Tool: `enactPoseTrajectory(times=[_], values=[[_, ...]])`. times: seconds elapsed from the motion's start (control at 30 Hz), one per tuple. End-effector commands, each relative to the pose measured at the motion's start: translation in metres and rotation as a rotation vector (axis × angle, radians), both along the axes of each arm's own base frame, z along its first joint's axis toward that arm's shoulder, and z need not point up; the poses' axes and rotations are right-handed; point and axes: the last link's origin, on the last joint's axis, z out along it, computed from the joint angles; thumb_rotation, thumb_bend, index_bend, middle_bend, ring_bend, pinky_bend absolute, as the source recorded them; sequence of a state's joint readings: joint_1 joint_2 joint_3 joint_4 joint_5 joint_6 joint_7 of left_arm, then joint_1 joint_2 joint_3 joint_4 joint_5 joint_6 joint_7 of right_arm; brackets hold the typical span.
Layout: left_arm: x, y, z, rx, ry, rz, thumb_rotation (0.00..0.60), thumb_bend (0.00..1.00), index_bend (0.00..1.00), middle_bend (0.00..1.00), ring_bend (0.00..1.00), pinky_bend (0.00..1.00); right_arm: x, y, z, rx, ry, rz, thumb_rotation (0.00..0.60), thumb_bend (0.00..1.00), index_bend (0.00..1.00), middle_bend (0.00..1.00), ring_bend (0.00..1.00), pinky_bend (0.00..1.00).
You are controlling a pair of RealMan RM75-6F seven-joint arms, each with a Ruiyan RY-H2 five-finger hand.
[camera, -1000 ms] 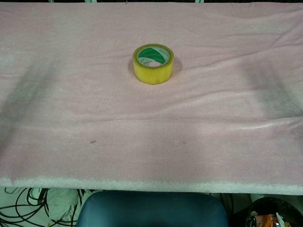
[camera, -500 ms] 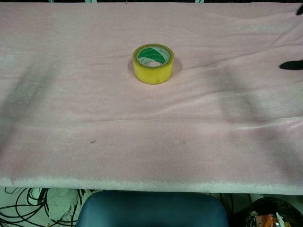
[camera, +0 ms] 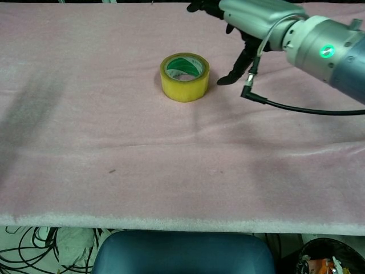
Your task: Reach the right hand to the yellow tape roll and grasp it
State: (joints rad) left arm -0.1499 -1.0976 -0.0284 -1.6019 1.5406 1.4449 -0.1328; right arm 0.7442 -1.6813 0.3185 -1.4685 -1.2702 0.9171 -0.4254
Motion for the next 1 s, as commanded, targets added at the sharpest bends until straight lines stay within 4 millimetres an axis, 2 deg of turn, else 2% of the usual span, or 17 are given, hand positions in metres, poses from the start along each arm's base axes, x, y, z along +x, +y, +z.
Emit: enactPoseTrajectory(times=[0.03, 0.3, 0.53, 0.6, 0.63, 0.7, 0.73, 0.8, 0.87, 1.0], values=[[0.000, 0.001, 0.000, -0.007, -0.005, 0.008, 0.600, 0.00, 0.00, 0.00, 0.00, 0.00, 0.019, -0.019, -0.029, 0.055, 0.059, -0.025, 0.600, 0.01, 0.00, 0.00, 0.00, 0.24], [-0.003, 0.004, 0.000, -0.028, -0.028, 0.043, 0.600, 0.00, 0.00, 0.00, 0.00, 0.00, 0.032, -0.042, -0.070, 0.106, 0.146, -0.064, 0.600, 0.00, 0.00, 0.00, 0.00, 0.23], [-0.003, 0.004, 0.001, -0.034, -0.047, 0.058, 0.600, 0.00, 0.00, 0.00, 0.00, 0.00, 0.035, -0.055, -0.084, 0.087, 0.186, -0.072, 0.600, 0.00, 0.00, 0.00, 0.00, 0.23], [-0.003, 0.004, 0.001, -0.037, -0.053, 0.061, 0.600, 0.00, 0.00, 0.00, 0.00, 0.00, 0.035, -0.058, -0.087, 0.083, 0.190, -0.076, 0.600, 0.03, 0.00, 0.00, 0.01, 0.24], [-0.003, 0.005, 0.001, -0.038, -0.054, 0.061, 0.600, 0.00, 0.00, 0.00, 0.00, 0.00, 0.035, -0.059, -0.087, 0.080, 0.184, -0.078, 0.600, 0.10, 0.06, 0.06, 0.07, 0.27], [-0.003, 0.004, 0.002, -0.038, -0.058, 0.062, 0.600, 0.00, 0.00, 0.00, 0.00, 0.00, 0.038, -0.059, -0.085, 0.058, 0.148, -0.075, 0.600, 0.29, 0.33, 0.27, 0.27, 0.41], [-0.003, 0.004, 0.002, -0.038, -0.059, 0.062, 0.600, 0.00, 0.00, 0.00, 0.00, 0.00, 0.041, -0.059, -0.084, 0.049, 0.126, -0.069, 0.600, 0.39, 0.55, 0.43, 0.41, 0.53], [-0.003, 0.004, 0.002, -0.040, -0.061, 0.064, 0.600, 0.00, 0.00, 0.00, 0.00, 0.00, 0.045, -0.055, -0.080, 0.027, 0.062, -0.044, 0.600, 0.51, 0.75, 0.60, 0.59, 0.68], [-0.003, 0.004, 0.002, -0.039, -0.061, 0.062, 0.600, 0.00, 0.00, 0.00, 0.00, 0.00, 0.048, -0.052, -0.076, 0.024, 0.013, -0.018, 0.600, 0.56, 0.80, 0.66, 0.65, 0.74], [-0.003, 0.003, 0.002, -0.035, -0.062, 0.059, 0.600, 0.00, 0.00, 0.00, 0.00, 0.00, 0.051, -0.048, -0.065, 0.000, -0.031, 0.028, 0.600, 0.56, 0.80, 0.66, 0.66, 0.74]])
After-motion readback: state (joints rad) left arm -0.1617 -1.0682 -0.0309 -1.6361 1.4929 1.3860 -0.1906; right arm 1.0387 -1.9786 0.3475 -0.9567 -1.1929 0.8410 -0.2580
